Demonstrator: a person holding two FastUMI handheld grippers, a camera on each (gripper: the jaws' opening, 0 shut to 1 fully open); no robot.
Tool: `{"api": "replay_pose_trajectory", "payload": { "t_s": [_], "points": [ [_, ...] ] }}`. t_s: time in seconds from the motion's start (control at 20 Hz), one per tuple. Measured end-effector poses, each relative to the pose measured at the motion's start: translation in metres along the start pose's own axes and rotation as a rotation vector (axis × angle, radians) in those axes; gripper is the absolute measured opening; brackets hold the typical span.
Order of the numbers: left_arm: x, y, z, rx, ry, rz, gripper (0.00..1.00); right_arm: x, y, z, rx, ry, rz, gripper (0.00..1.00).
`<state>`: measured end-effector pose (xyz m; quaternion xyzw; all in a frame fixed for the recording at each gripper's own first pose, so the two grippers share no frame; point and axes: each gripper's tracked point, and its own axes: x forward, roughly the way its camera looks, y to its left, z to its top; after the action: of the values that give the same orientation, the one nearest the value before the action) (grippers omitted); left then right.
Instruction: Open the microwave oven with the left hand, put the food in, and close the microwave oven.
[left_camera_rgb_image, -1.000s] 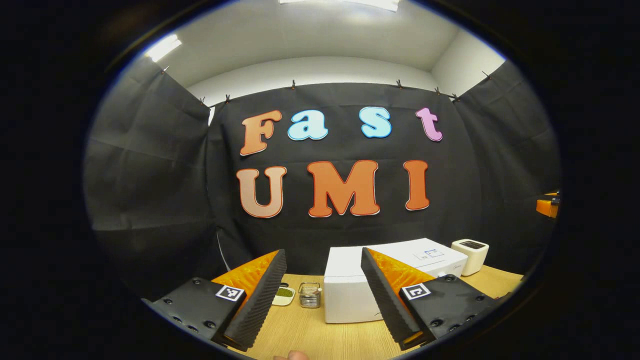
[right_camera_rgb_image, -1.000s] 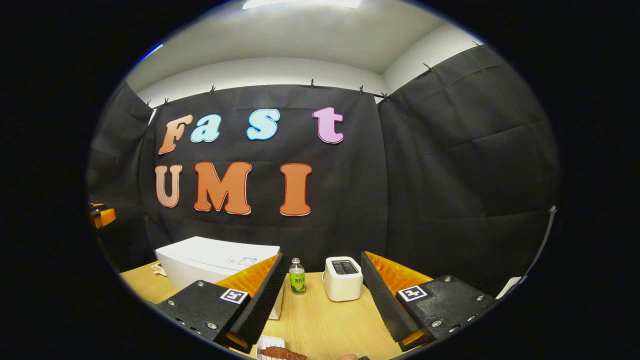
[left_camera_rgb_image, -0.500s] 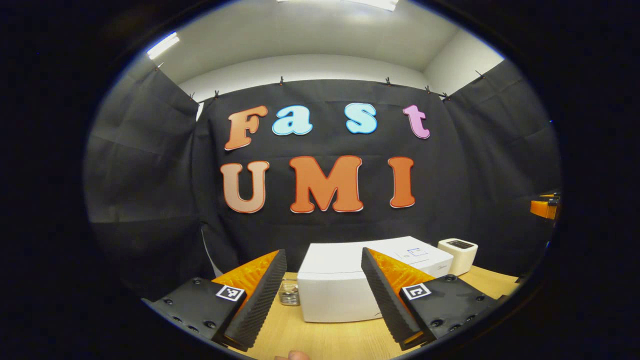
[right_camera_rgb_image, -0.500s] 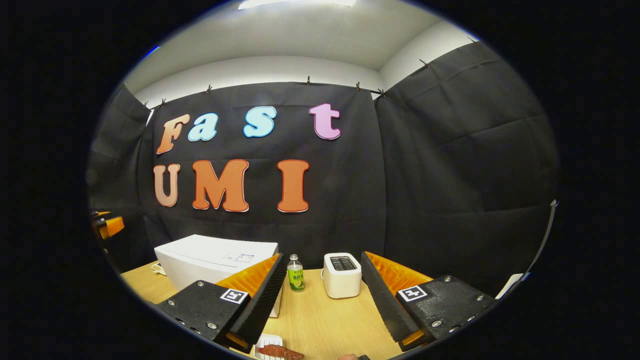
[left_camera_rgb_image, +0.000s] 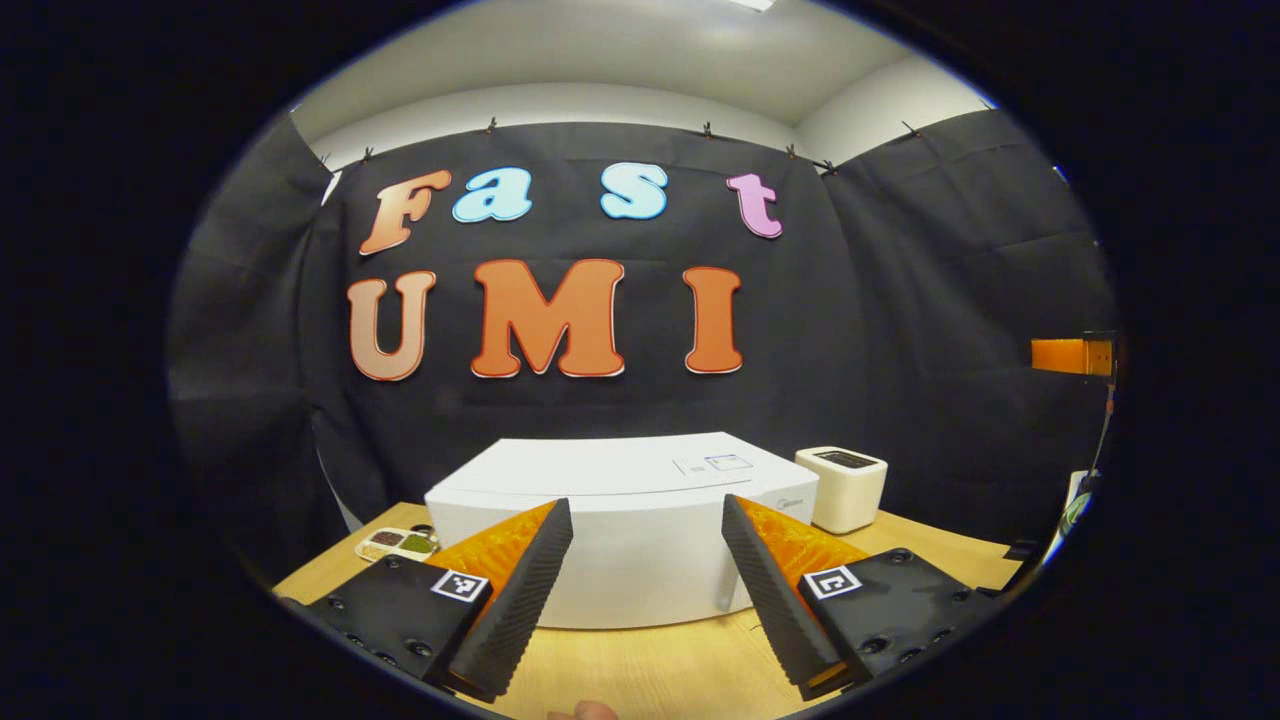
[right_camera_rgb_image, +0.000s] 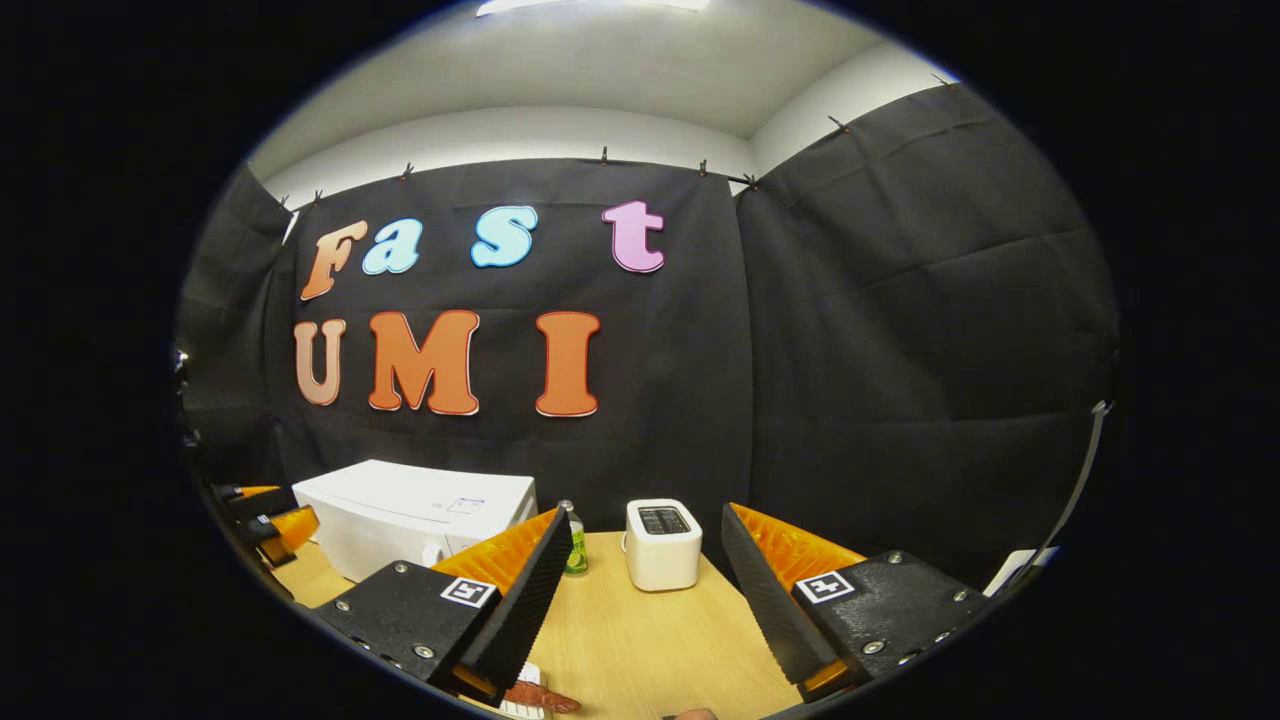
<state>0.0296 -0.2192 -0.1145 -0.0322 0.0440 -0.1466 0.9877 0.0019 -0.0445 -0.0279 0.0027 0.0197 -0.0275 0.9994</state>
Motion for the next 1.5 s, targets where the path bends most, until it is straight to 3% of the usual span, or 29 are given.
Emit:
{"api": "replay_pose_trajectory", "payload": {
  "t_s": [0.1, 0.15, 0.45, 0.5, 0.9, 0.95, 1.2, 1.25, 1.3, 1.35, 1.4, 1.5],
  "points": [
    [0.015, -0.019, -0.020, -0.019, 0.015, -0.025, 0.94, 0.001, -0.008, -0.005, -0.015, 0.012, -0.011, 0.93],
    [0.023, -0.028, -0.030, -0.029, 0.024, -0.038, 0.99, 0.002, -0.015, -0.007, -0.024, 0.018, -0.022, 0.93],
    [0.061, -0.066, -0.080, -0.029, 0.076, -0.068, 0.94, 0.008, -0.056, -0.017, -0.048, 0.027, -0.098, 0.93],
    [0.067, -0.071, -0.087, -0.019, 0.083, -0.073, 0.98, 0.008, -0.060, -0.019, -0.043, 0.030, -0.105, 0.93],
    [0.100, -0.076, -0.136, 0.009, 0.135, -0.004, 0.95, 0.012, -0.067, -0.036, -0.023, 0.055, -0.111, 0.93],
    [0.104, -0.076, -0.141, 0.002, 0.145, -0.004, 0.99, 0.013, -0.066, -0.038, -0.021, 0.059, -0.106, 0.93],
    [0.110, -0.081, -0.145, -0.035, 0.146, -0.026, 0.47, 0.015, -0.068, -0.045, -0.012, 0.070, -0.112, 0.93],
    [0.109, -0.081, -0.144, -0.032, 0.150, -0.026, 0.33, 0.014, -0.069, -0.045, -0.006, 0.071, -0.114, 0.93],
    [0.109, -0.081, -0.146, -0.026, 0.156, -0.026, 0.35, 0.014, -0.069, -0.045, 0.000, 0.071, -0.115, 0.93],
    [0.109, -0.082, -0.146, -0.015, 0.163, -0.035, 0.29, 0.013, -0.069, -0.045, 0.004, 0.071, -0.114, 0.93],
    [0.111, -0.082, -0.144, -0.013, 0.152, -0.049, 0.29, 0.011, -0.068, -0.045, 0.007, 0.070, -0.114, 0.93],
    [0.108, -0.081, -0.144, -0.021, 0.150, -0.063, 0.16, 0.008, -0.068, -0.044, 0.005, 0.068, -0.114, 0.93]
  ]
}}
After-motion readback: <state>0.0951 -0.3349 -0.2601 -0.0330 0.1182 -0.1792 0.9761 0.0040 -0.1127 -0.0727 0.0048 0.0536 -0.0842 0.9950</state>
